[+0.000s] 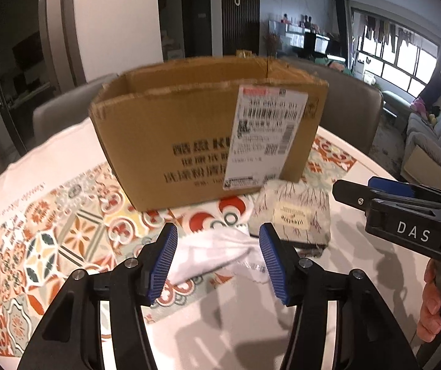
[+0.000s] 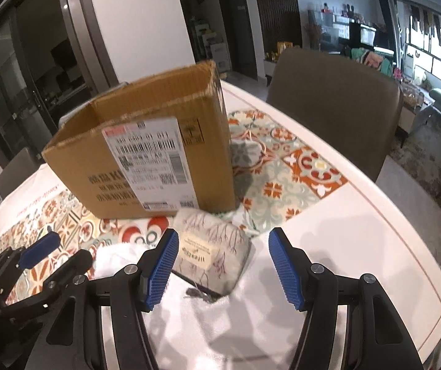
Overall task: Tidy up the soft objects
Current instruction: 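Move both tools back to the table toward the beige pouch and white cloth, then grasp the beige lifestyle pouch with the right tool while the left tool grasps the white cloth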
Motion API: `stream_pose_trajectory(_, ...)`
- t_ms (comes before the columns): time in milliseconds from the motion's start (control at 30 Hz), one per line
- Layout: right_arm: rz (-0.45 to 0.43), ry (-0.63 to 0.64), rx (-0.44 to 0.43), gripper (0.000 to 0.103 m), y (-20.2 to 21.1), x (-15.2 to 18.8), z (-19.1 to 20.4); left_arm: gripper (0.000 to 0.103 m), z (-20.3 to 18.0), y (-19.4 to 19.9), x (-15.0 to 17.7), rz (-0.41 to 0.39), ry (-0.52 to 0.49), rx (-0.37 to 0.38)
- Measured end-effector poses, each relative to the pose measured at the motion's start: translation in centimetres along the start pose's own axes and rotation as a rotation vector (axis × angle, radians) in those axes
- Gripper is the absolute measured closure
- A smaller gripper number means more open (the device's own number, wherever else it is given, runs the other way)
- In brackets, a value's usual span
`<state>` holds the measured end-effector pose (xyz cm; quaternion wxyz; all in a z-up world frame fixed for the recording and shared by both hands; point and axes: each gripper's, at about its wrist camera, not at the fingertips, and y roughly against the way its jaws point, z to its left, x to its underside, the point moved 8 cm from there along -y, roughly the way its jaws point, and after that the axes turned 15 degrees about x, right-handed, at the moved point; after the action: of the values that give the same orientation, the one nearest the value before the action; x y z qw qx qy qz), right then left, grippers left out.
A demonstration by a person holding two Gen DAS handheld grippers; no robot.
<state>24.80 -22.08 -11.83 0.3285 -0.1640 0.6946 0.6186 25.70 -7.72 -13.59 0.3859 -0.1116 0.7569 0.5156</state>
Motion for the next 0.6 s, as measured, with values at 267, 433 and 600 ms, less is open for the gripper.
stream_pose_trajectory(267, 0.061, 0.009, -0.006, 0.041, -2.2, 1.5, -0.2, 0.045, 0.1, -2.3, 1.6, 0.08, 0.028, 0.03)
stream_pose_trajectory(433, 0.084, 0.02, -0.011, 0.041, -3.5, 1.8, -0.1, 0.044, 0.1, -3.8, 2.6, 0.132, 0.047, 0.054)
stream_pose_trajectory(600, 0.099, 0.034, -0.029, 0.041, -4.5, 2.0, 0.1, 0.043, 0.1, -4.8, 3.0, 0.159, 0.041, 0.069)
